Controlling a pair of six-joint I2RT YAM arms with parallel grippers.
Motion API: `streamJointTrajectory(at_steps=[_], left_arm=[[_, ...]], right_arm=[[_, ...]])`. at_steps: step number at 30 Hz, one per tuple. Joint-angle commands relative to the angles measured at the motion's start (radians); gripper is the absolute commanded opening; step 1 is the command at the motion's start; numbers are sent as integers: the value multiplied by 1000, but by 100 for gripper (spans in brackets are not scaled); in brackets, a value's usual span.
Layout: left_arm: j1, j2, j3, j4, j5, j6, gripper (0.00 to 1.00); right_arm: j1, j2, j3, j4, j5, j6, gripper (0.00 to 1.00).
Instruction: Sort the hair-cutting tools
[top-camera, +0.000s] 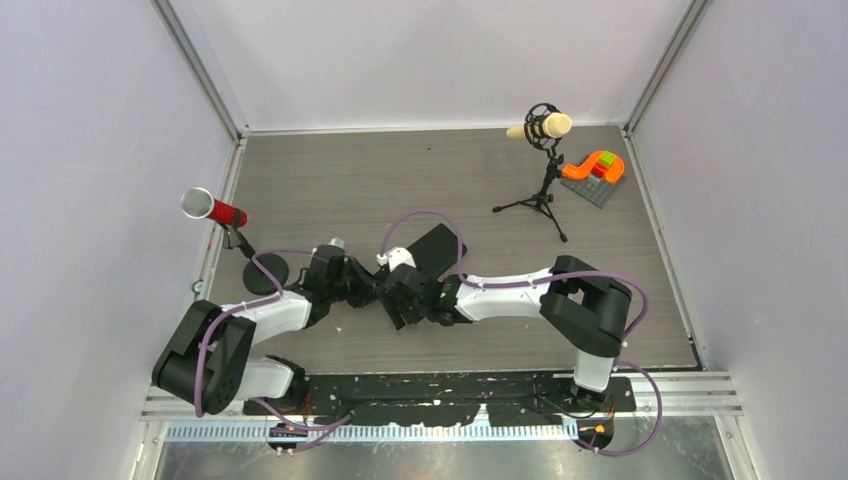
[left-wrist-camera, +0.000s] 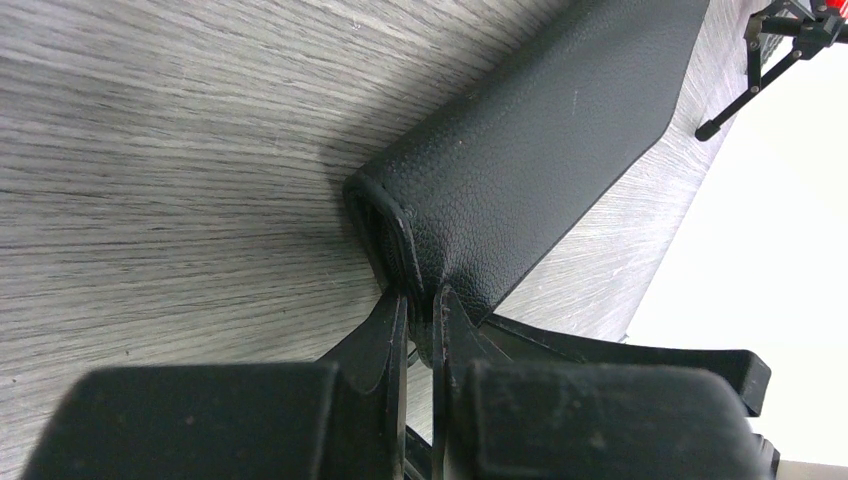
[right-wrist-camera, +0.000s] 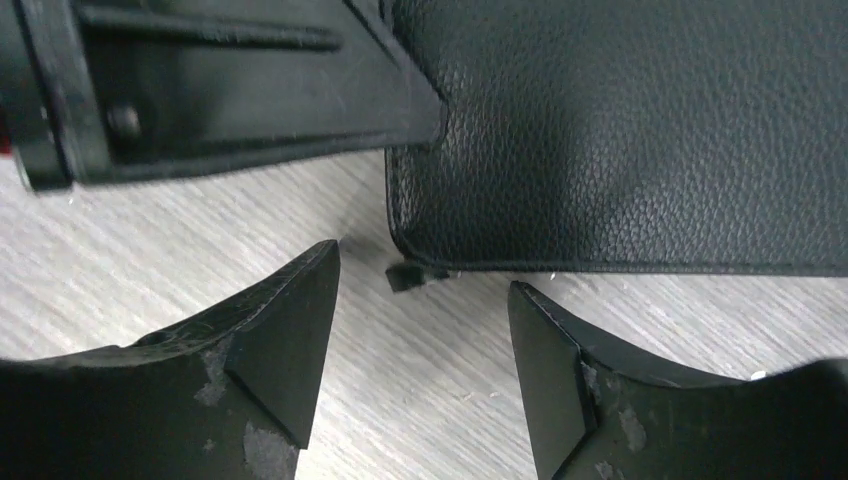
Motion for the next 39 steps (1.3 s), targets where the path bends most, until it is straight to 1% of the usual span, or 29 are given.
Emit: streamJointTrajectory(at_steps=[1, 5, 6, 7, 8, 9, 10, 12, 16, 18, 24, 29, 34, 39], left_arm=[[-1, -1, -31, -60, -63, 20, 0], [-1, 4, -36, -50, -59, 15, 0], [-1, 4, -37, -48, -58, 15, 0], [-1, 3, -37, -49, -59, 15, 0], [-1, 2, -37, -50, -58, 15, 0], [-1, 1, -36, -52, -60, 16, 0], [-1, 0, -35, -55, -60, 19, 0], [-1, -3, -32, -66, -63, 25, 0], [-1, -4, -30, -75, -72, 34, 0], [-1, -5, -27, -78, -74, 37, 0], [0, -27, -21, -122, -93, 70, 0], [11, -57, -22, -179, -112, 114, 0], [22, -47, -22, -193, -99, 143, 0], [26, -10, 6, -203, -69, 176, 0]], right_arm=[[17, 81, 56, -69, 111, 13, 69], [31, 135, 99, -112, 144, 12, 60], [32, 142, 102, -126, 157, 12, 55], [33, 148, 102, -132, 168, 12, 52], [34, 149, 99, -140, 171, 10, 43], [34, 146, 89, -141, 176, 9, 38], [35, 142, 82, -141, 177, 9, 29], [34, 126, 61, -138, 176, 4, 20], [33, 81, 17, -126, 167, -10, 10], [33, 64, -3, -125, 175, -12, 6], [-4, 15, -58, -139, 199, -9, 5], [-107, -47, -134, -162, 205, 5, 5], [-247, -124, -204, -160, 163, -6, 5], [-306, -130, -209, -164, 157, -31, 5]])
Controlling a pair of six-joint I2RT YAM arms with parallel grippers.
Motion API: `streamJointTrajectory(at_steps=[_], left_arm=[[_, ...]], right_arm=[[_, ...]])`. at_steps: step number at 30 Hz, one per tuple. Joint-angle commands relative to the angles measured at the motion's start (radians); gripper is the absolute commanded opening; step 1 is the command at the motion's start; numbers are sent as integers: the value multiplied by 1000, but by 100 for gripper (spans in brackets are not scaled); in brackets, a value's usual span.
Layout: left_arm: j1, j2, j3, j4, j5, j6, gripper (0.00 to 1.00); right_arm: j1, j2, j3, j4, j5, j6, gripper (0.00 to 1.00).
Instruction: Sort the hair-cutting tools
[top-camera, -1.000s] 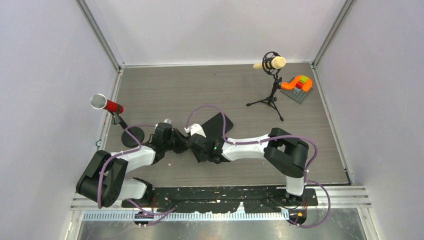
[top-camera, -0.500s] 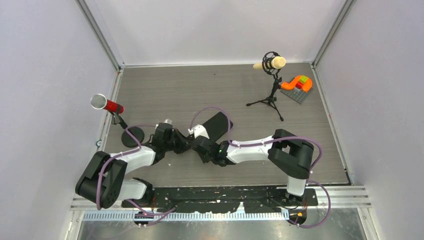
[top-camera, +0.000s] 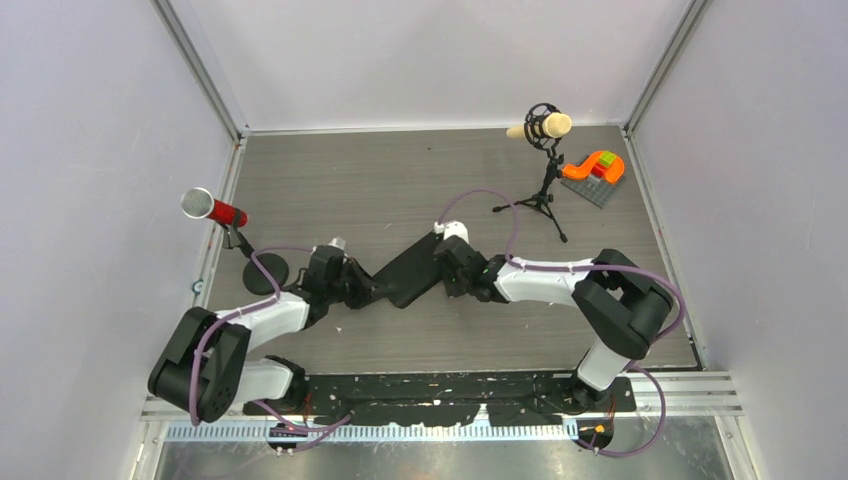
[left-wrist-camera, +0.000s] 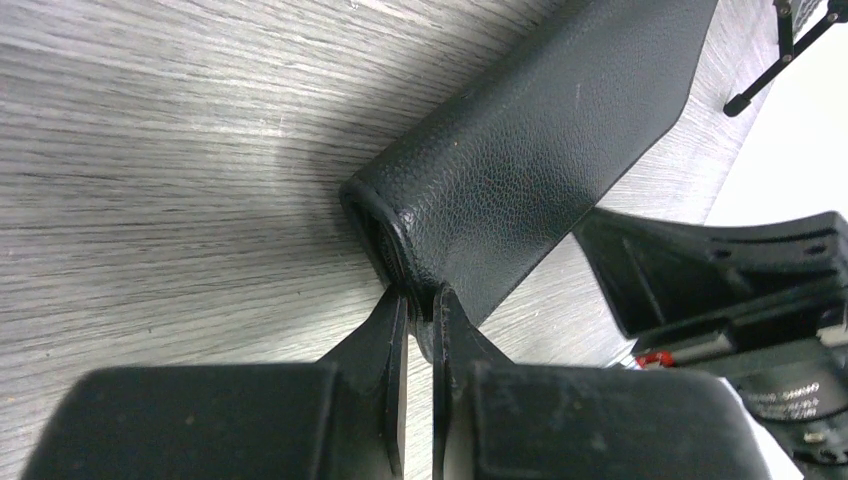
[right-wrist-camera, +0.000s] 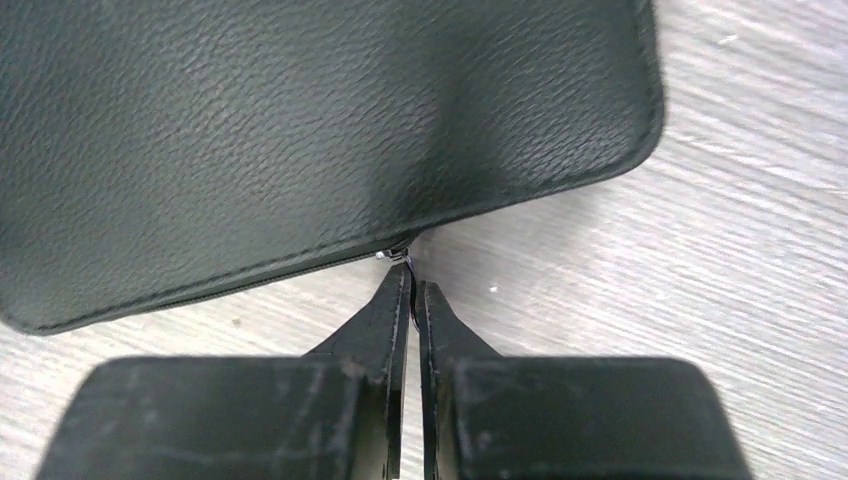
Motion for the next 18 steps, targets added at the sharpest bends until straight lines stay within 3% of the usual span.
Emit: streamJointTrajectory(at_steps=[1, 9, 10, 13, 14, 16, 18], left_arm=[[20, 40, 18, -158, -64, 116, 0], [42, 95, 154, -294, -100, 234, 2], [48, 108, 182, -315, -106, 254, 10], [59, 104, 247, -339, -115, 272, 51], [60, 92, 261, -345, -123, 272, 59], [61, 57, 280, -375, -154, 271, 68], [62, 6, 284, -408, -181, 270, 71]], right_arm=[[-71, 2, -39, -183, 108, -53, 5], [-100, -11, -56, -166, 24, -58, 5], [-88, -30, -61, -156, -12, -57, 5], [-48, -52, -63, -123, -76, -40, 5], [-21, -52, -58, -119, -103, -25, 5], [22, -41, -31, -107, -134, -4, 5], [66, -18, 25, -94, -159, 17, 5]])
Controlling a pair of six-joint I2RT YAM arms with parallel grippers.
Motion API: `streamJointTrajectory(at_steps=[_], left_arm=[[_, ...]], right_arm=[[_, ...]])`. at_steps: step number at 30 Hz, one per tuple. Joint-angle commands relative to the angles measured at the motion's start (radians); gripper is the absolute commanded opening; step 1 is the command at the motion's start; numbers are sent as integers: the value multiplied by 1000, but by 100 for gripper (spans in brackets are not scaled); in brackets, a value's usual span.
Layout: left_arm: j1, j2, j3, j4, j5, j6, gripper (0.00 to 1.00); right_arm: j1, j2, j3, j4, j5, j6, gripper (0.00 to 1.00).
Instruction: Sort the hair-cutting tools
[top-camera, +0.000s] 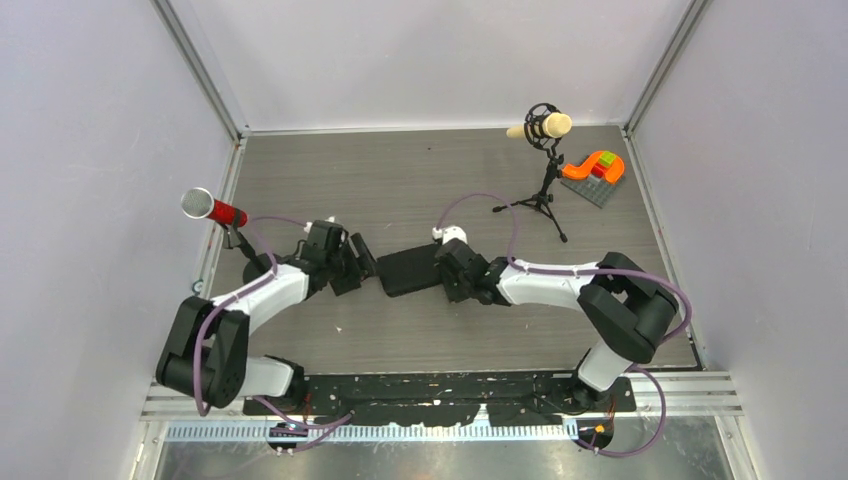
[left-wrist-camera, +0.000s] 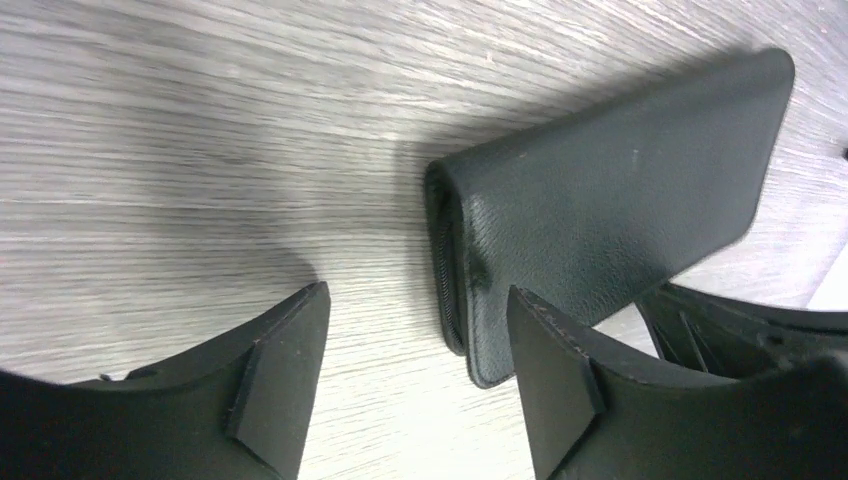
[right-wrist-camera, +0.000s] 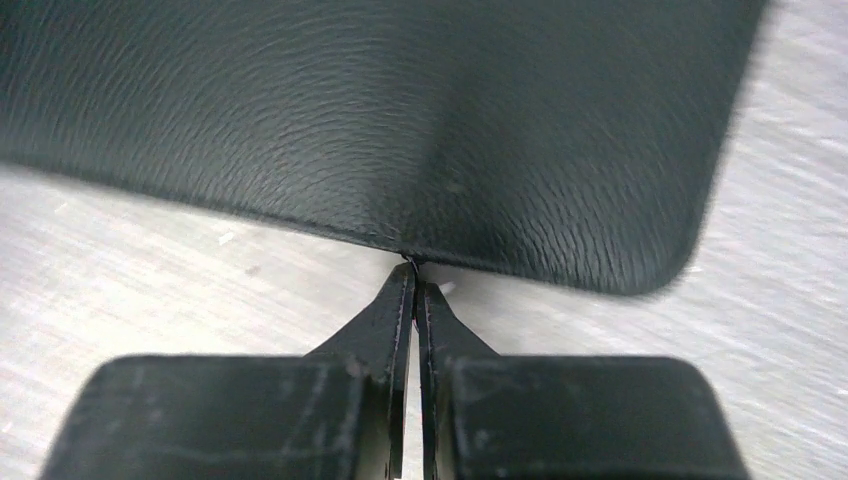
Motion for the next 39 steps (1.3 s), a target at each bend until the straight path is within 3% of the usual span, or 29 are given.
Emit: streamJointTrajectory(at_steps=[1, 6, 11, 18, 27, 30, 36, 39], left_arm=[[6, -116, 33, -125, -107, 44, 72], [5, -280, -73, -151, -142, -20, 73], [3, -349, -197, -47, -64, -118, 72], [-21, -250, -212, 134, 9, -197, 72], [-62, -58, -201, 305, -21, -285, 65], [-66, 9, -187, 316, -22, -289, 54], [-66, 50, -202, 319, -59, -304, 0], [-66, 39, -194, 281, -87, -297, 0]], right_arm=[[104, 41, 67, -65, -115, 43, 5], [175, 128, 206, -45, -154, 66, 5], [194, 208, 289, -53, -169, 57, 5], [193, 219, 283, -44, -175, 62, 5], [194, 224, 281, -45, -183, 63, 5], [194, 221, 277, -46, -184, 63, 5], [194, 188, 220, -75, -179, 57, 5], [194, 147, 174, -108, -185, 43, 5]])
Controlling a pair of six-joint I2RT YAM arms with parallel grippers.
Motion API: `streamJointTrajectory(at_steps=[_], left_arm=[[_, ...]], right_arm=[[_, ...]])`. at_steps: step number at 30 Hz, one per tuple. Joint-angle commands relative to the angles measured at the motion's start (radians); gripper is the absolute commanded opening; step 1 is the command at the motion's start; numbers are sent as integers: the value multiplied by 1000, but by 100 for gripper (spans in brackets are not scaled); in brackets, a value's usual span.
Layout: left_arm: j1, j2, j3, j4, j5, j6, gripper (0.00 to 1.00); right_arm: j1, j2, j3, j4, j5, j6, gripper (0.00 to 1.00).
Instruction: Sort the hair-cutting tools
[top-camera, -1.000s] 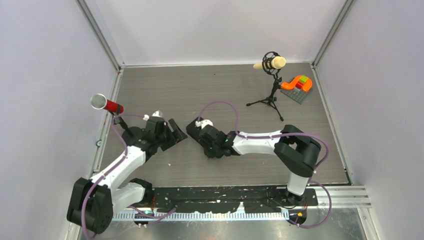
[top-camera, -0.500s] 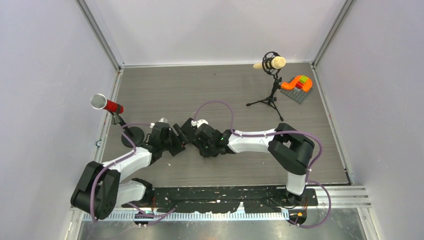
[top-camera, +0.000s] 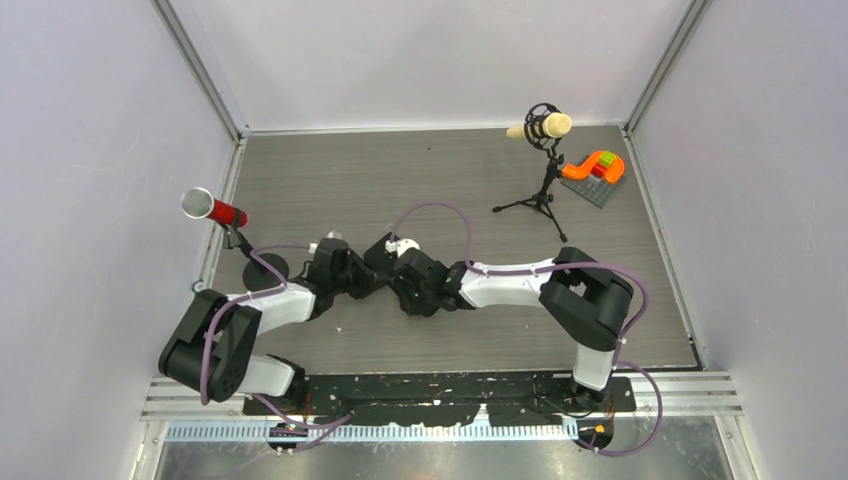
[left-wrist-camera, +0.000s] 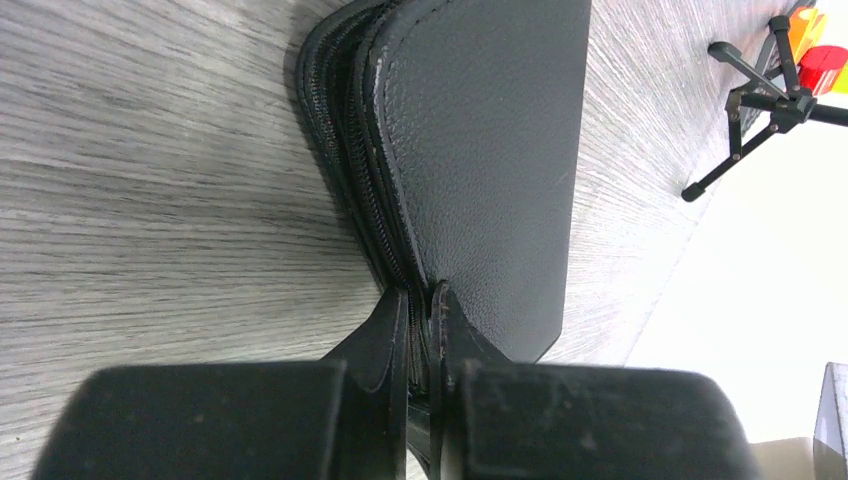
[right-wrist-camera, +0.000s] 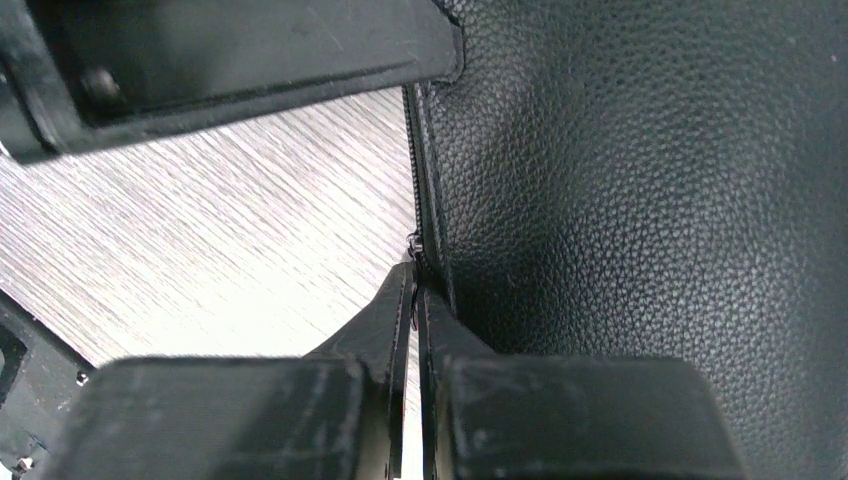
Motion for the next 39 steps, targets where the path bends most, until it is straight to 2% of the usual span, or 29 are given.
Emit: streamJointTrajectory(at_steps=[1, 9, 18, 23, 28, 29, 31, 33, 35, 39], left_arm=[[-3, 18, -8, -100, -98, 39, 0], [8, 14, -2, -143, -134, 58, 0], [18, 39, 29, -176, -133, 87, 0], [18, 52, 78, -219, -118, 144, 0], [18, 102, 171, -220, -52, 209, 1], [18, 101, 185, -220, -42, 216, 8], [18, 78, 196, -249, -36, 225, 37], [18, 30, 191, -274, -47, 238, 56], [16, -31, 174, -316, -66, 250, 63], [-3, -98, 124, -333, -52, 241, 66]], right_arm=[[6, -69, -101, -97, -28, -16, 5], [2, -235, -296, -174, -16, -21, 5], [-55, -354, -410, -254, 69, -7, 5], [-97, -373, -420, -196, 23, -25, 5], [-86, -310, -341, -120, -35, -33, 5], [-82, -297, -308, -106, -57, -34, 5], [-68, -261, -258, -83, -88, -32, 5], [-58, -214, -216, -61, -103, -28, 5], [-51, -175, -176, -46, -111, -27, 5], [-48, -110, -115, -21, -133, -23, 5]])
